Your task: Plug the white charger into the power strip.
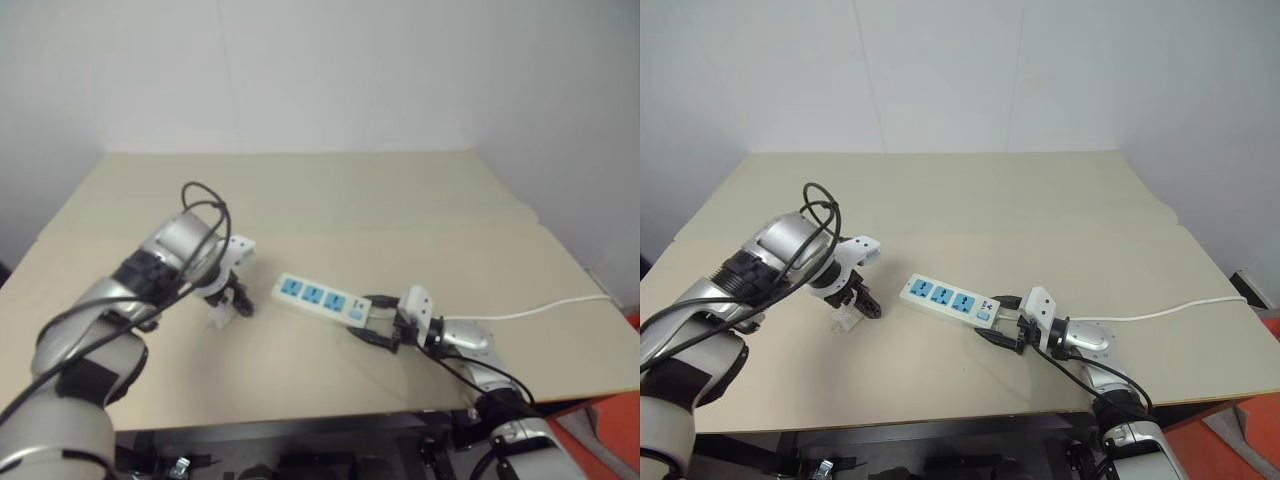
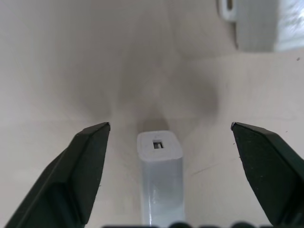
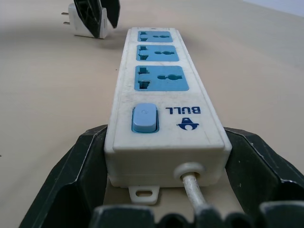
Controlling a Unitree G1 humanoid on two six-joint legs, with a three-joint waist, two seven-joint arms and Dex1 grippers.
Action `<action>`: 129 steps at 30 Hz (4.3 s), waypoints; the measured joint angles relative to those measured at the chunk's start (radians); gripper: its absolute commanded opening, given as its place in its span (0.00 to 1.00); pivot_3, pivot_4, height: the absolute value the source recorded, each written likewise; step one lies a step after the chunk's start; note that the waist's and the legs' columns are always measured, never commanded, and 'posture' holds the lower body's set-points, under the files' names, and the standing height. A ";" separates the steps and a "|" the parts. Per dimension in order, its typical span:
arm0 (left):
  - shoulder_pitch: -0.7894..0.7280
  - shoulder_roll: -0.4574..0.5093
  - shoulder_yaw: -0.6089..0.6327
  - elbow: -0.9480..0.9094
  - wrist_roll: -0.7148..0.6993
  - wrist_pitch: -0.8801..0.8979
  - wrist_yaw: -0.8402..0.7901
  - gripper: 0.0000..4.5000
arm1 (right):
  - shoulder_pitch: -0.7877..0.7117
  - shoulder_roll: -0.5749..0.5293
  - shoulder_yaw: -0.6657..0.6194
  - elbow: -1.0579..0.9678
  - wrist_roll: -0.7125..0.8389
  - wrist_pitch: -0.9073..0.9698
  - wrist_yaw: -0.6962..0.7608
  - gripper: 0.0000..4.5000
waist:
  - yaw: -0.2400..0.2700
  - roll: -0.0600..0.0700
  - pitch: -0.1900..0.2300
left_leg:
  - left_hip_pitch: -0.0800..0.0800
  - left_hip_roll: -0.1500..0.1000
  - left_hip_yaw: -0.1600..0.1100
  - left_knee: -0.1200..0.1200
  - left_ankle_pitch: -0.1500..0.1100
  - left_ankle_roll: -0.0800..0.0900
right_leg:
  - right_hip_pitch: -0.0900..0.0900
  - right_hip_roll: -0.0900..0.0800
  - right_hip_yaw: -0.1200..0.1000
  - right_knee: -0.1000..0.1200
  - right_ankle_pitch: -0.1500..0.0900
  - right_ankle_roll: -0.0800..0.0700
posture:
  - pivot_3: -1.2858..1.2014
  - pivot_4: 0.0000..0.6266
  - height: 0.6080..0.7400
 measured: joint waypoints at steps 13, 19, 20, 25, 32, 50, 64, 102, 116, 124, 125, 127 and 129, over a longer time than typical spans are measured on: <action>0.009 0.016 0.011 -0.054 0.026 -0.052 -0.021 0.23 | 0.002 -0.001 0.000 -0.006 0.001 0.001 0.003 0.76 | -0.001 0.000 0.000 | -0.001 0.000 0.000 0.000 0.000 0.000 | -0.001 0.000 0.000 0.000 0.000 0.000 | 0.52 0.24 1.00; -0.020 0.155 0.189 -0.195 -0.033 -0.141 -0.122 0.23 | -0.009 -0.014 -0.003 0.002 0.005 0.001 0.045 0.76 | 0.001 0.000 0.000 | -0.003 0.000 0.000 0.000 0.000 0.000 | -0.003 -0.001 0.000 -0.001 0.000 0.000 | 0.52 0.24 1.00; -0.021 0.173 0.258 -0.206 -0.055 -0.180 -0.145 0.23 | -0.018 -0.020 -0.004 0.007 0.009 0.001 0.065 0.76 | 0.002 0.000 0.000 | -0.003 0.000 0.000 0.000 0.000 0.000 | -0.002 -0.001 -0.001 -0.001 0.000 0.000 | 0.52 0.24 1.00; 0.126 0.115 0.669 -0.250 -0.200 -0.463 -0.207 0.23 | -0.050 -0.042 -0.008 0.068 0.034 0.001 0.168 0.76 | 0.018 0.001 0.000 | -0.001 0.000 0.001 0.000 0.000 0.001 | 0.000 -0.002 -0.002 -0.001 -0.002 0.000 | 0.52 0.24 1.00; 0.422 -0.157 0.800 -0.217 -0.334 -0.826 -0.431 0.23 | -0.106 -0.049 -0.006 0.158 0.039 -0.034 0.280 0.76 | 0.025 0.001 0.000 | -0.003 0.001 0.003 0.000 0.000 0.001 | -0.001 -0.001 -0.002 -0.001 -0.001 -0.001 | 0.52 0.24 1.00; 0.250 -0.339 0.619 0.384 -0.312 -1.248 -0.739 0.23 | -0.110 -0.022 -0.007 0.184 0.035 -0.080 0.294 0.76 | 0.008 0.000 0.000 | -0.002 0.001 0.001 0.000 -0.001 0.001 | 0.000 0.000 -0.002 -0.001 -0.001 -0.001 | 0.52 0.24 1.00; 0.171 -0.422 0.455 0.590 -0.286 -1.449 -0.739 0.23 | -0.069 -0.022 -0.006 0.116 0.033 -0.073 0.271 0.76 | 0.003 0.000 0.000 | -0.003 0.000 0.001 0.000 -0.001 0.002 | 0.000 0.000 -0.002 -0.002 -0.002 -0.001 | 0.52 0.24 1.00; 0.184 -0.465 0.388 0.679 -0.226 -1.578 -0.742 0.23 | -0.043 -0.022 -0.006 0.070 0.024 -0.060 0.244 0.76 | 0.001 -0.001 0.000 | -0.003 0.000 0.000 0.000 -0.001 0.002 | 0.000 0.000 -0.002 -0.003 -0.002 -0.001 | 0.52 0.24 1.00; 0.181 -0.471 0.392 0.702 -0.191 -1.637 -0.746 0.23 | -0.034 -0.021 -0.006 0.054 0.024 -0.041 0.236 0.76 | 0.001 -0.001 -0.001 | -0.002 0.001 0.000 0.000 -0.001 0.002 | 0.000 0.001 -0.002 -0.003 -0.002 -0.001 | 0.52 0.24 1.00; 0.192 -0.476 0.428 0.724 -0.170 -1.655 -0.746 0.23 | -0.035 -0.018 -0.005 0.056 0.024 -0.040 0.233 0.76 | 0.000 -0.001 -0.002 | -0.001 0.001 0.000 0.000 -0.001 0.003 | 0.001 0.001 -0.002 -0.003 -0.002 -0.001 | 0.52 0.24 1.00; 0.195 -0.475 0.431 0.723 -0.169 -1.655 -0.746 0.23 | -0.035 -0.018 -0.005 0.056 0.023 -0.040 0.232 0.76 | 0.000 -0.002 -0.002 | -0.001 0.001 0.000 0.000 -0.001 0.003 | 0.001 0.001 -0.002 -0.003 -0.002 -0.001 | 0.52 0.24 1.00; 0.197 -0.474 0.434 0.721 -0.169 -1.655 -0.746 0.23 | -0.035 -0.017 -0.004 0.056 0.023 -0.040 0.232 0.76 | -0.001 -0.002 -0.002 | -0.001 0.001 0.000 0.000 -0.002 0.003 | 0.001 0.001 -0.002 -0.002 -0.002 -0.001 | 0.52 0.24 1.00; 0.199 -0.473 0.438 0.721 -0.168 -1.656 -0.746 0.23 | -0.036 -0.017 -0.004 0.058 0.023 -0.040 0.232 0.76 | -0.001 -0.002 -0.002 | -0.001 0.001 0.000 0.000 -0.002 0.003 | 0.001 0.001 -0.002 -0.002 -0.002 -0.001 | 0.52 0.24 1.00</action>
